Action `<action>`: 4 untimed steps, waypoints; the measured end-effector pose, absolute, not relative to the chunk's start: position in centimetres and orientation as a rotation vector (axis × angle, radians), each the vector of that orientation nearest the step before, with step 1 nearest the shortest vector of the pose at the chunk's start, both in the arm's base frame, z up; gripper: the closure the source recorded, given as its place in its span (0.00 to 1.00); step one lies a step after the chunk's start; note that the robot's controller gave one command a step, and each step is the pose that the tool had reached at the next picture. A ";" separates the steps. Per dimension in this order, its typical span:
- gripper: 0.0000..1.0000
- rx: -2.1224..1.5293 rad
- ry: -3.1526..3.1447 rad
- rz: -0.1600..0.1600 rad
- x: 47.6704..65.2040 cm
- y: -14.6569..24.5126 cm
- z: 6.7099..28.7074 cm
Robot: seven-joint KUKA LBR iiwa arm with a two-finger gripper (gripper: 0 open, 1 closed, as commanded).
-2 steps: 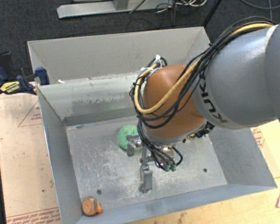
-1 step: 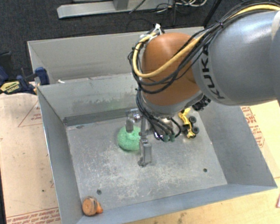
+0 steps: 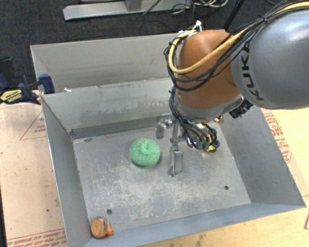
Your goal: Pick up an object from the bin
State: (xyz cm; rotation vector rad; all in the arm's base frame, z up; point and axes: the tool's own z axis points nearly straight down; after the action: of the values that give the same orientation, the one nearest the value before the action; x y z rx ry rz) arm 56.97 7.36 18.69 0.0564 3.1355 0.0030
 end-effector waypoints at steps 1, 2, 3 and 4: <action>0.00 0.372 3.113 -0.004 58.4 7.0 15.4; 0.00 0.380 3.117 0.003 59.5 9.9 12.6; 1.00 0.224 3.130 0.006 59.4 13.4 8.2; 1.00 0.225 3.130 0.006 59.4 13.4 8.2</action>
Offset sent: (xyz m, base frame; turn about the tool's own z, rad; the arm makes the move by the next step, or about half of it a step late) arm 0.0355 0.0306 -0.0792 0.0834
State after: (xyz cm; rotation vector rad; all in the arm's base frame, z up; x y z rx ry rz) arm 59.38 13.38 8.22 0.2246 3.1295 0.0057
